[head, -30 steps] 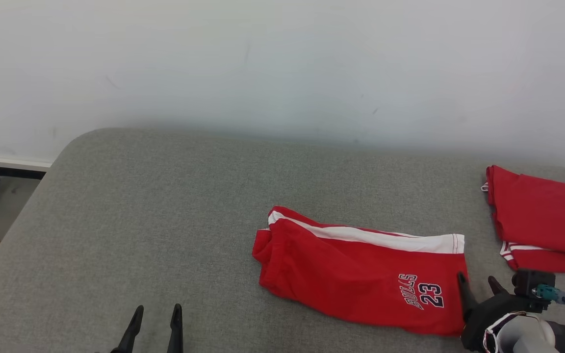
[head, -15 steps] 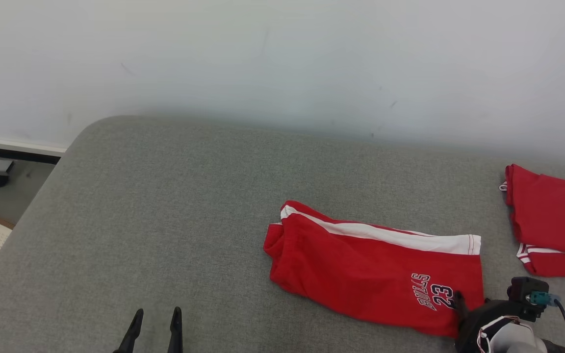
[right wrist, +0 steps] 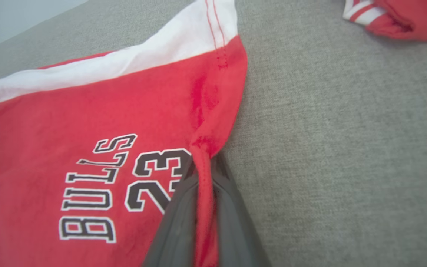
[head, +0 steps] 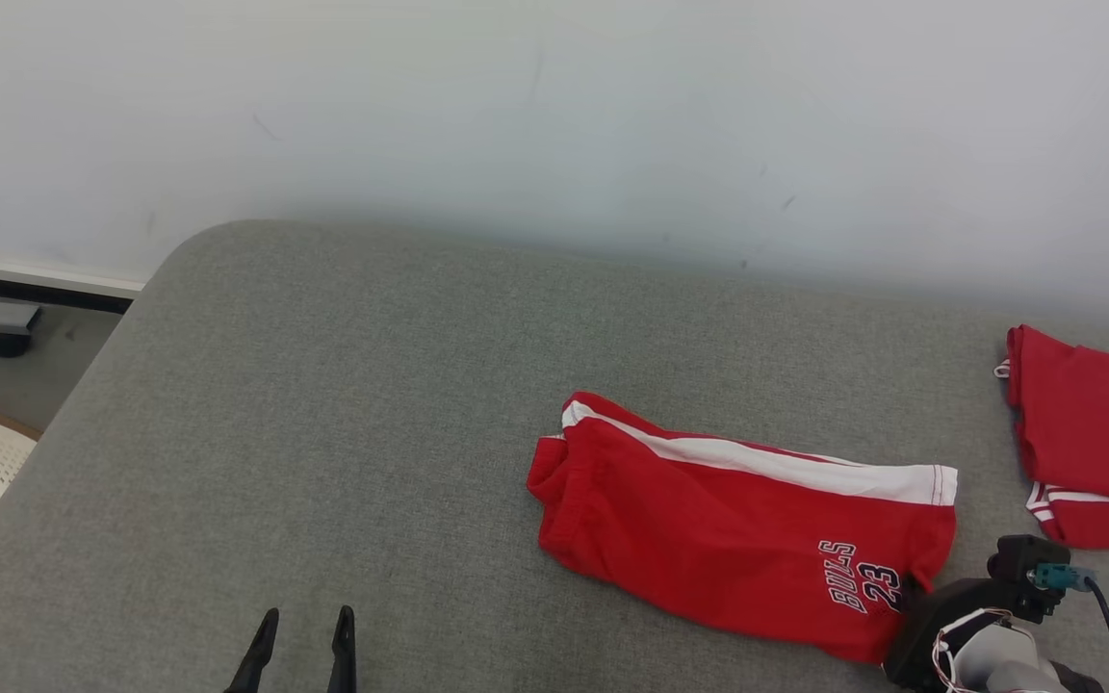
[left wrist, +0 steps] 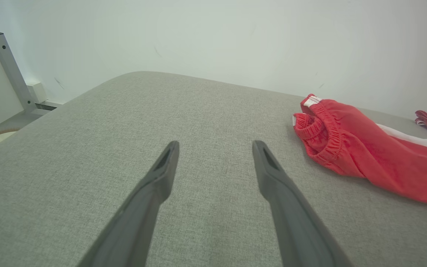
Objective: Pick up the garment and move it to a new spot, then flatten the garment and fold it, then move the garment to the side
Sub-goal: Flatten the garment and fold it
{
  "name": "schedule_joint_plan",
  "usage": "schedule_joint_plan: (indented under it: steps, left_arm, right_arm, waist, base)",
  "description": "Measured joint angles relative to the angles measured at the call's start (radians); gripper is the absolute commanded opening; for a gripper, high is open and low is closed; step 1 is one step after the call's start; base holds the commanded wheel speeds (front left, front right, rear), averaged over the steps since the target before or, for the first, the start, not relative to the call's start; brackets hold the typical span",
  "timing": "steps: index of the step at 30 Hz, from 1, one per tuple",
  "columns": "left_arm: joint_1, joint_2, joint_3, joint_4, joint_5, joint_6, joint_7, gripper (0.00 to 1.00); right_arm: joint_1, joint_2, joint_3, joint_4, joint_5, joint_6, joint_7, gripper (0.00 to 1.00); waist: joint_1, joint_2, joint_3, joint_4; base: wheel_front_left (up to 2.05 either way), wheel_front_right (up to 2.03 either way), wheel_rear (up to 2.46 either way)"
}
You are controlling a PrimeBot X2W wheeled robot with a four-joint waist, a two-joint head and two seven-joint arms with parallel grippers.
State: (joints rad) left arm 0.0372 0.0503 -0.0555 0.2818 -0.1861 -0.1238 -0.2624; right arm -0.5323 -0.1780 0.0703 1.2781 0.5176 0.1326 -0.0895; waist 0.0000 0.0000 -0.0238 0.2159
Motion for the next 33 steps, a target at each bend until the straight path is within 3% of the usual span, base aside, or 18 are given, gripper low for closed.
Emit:
schedule_joint_plan:
  steps: [9,14,27,33]
  left_arm:
    - [0.004,0.0,0.018,0.0,0.0,0.0,0.0,1.0]
    - [0.005,0.0,0.018,0.001,0.001,0.0,0.0,1.0]
    - [0.005,0.0,0.012,0.002,0.001,0.0,0.0,1.0]
    - [0.003,0.0,0.001,0.007,0.001,-0.001,0.0,1.0]
  right_arm:
    - [0.005,-0.073,0.021,0.002,-0.021,0.0,-0.058,0.0]
    - [0.006,-0.081,0.054,-0.045,-0.007,-0.001,-0.069,0.0]
    - [0.024,-0.04,0.213,-0.33,0.135,-0.001,-0.042,0.0]
    - [0.026,0.012,0.31,-0.44,0.189,-0.001,-0.015,0.0]
  waist:
    - [0.0,0.0,-0.005,-0.032]
    - [0.0,0.0,-0.01,-0.055]
    - [0.0,0.0,-0.011,-0.063]
    - [0.0,0.0,-0.01,-0.039]
  base:
    - [0.0,0.0,0.0]
    - [0.0,0.0,0.0]
    - [0.0,0.0,0.0]
    - [0.0,0.0,0.0]
